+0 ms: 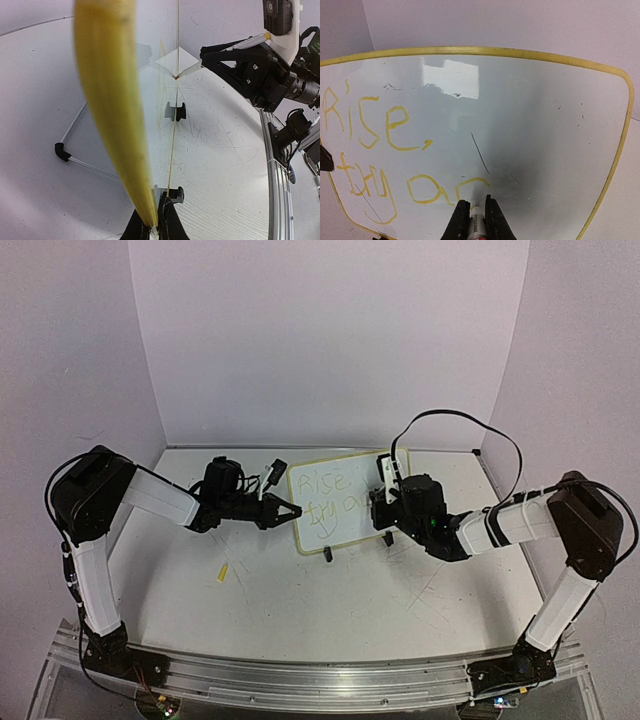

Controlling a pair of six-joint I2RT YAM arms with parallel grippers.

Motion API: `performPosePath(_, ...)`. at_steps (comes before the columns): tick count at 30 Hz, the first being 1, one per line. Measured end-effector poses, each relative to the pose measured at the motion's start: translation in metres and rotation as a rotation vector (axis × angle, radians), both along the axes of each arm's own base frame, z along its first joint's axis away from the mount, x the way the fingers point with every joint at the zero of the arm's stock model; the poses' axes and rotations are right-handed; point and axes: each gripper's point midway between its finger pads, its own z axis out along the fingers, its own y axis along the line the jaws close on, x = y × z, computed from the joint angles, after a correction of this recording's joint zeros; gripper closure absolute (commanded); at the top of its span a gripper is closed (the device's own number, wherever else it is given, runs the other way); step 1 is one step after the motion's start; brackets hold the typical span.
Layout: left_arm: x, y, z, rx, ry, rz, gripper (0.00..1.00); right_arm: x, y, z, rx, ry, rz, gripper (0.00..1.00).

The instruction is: Write a sentence on the whiteboard

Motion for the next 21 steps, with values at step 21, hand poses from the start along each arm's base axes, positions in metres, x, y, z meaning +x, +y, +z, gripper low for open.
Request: performPosePath(21, 0.0, 0.0, 0.0, 0.0, 0.001, 0.0, 1.0, 0.01, -0.001, 0.02, -0.002, -0.057, -0.038, 1.0)
